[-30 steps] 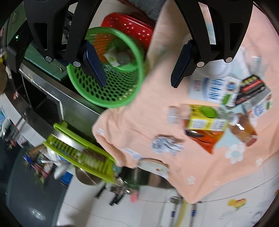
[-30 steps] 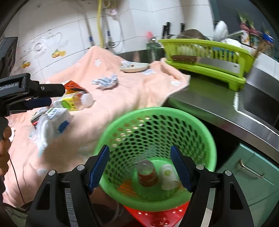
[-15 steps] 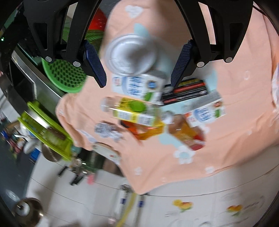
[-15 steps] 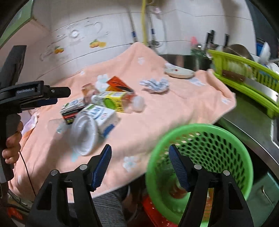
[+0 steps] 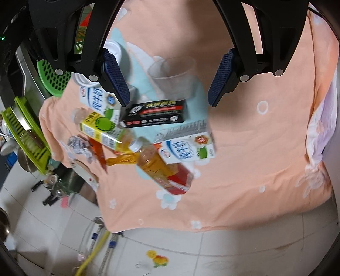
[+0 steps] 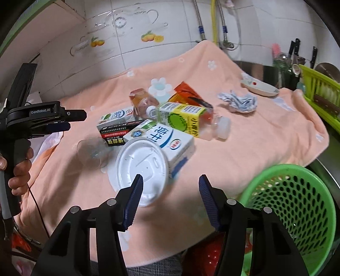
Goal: Collect trash
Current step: 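Grasp the clear plastic cup with the left tool while the right tool grasps the white lid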
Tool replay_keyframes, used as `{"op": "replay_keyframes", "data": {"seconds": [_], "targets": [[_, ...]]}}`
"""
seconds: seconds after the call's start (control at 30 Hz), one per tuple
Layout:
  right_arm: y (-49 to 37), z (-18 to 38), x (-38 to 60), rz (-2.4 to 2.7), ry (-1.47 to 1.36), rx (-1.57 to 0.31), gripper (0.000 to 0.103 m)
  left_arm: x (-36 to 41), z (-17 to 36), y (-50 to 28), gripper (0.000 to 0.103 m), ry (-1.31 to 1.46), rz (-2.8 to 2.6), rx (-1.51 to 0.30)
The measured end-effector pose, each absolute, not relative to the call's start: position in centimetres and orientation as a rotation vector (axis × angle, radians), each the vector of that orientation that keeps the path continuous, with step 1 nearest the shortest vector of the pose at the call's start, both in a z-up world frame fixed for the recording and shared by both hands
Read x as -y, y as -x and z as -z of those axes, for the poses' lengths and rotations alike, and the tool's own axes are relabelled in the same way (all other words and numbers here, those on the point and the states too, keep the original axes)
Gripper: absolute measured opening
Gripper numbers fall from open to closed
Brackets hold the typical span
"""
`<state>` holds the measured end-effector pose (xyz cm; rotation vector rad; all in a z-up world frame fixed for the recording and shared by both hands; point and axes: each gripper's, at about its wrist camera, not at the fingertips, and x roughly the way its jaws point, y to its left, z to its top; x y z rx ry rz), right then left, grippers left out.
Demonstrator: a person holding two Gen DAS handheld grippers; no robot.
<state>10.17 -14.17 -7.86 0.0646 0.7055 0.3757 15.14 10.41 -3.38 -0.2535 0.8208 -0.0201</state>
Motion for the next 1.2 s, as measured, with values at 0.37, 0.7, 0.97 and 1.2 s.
{"op": "replay_keyframes", "data": {"seconds": [0.37,0.7,0.97,1.2], "targets": [[-12.5,9.4,12.8,-0.381,-0.063,-0.749,0.048,-11.1,6.5,-17.2,0.075,0.293,0.024,-0.917],[-13.2,10.1,12.3,-0.394,-0.07,-0.757,0.042,-10.8,8.1,-18.0,0.075,0.293,0.032,-0.965],[-13.0,10.0,12.1,-0.418,-0.076,-0.745,0.026,-10.5,8.6,-18.0,0.069,0.301,0.054,-0.991],[-12.4,9.7,12.3,-0.409,-0.076,-0.717,0.014,-10.0,9.0,-17.6,0.061,0.298,0.081,-1.001]]}}
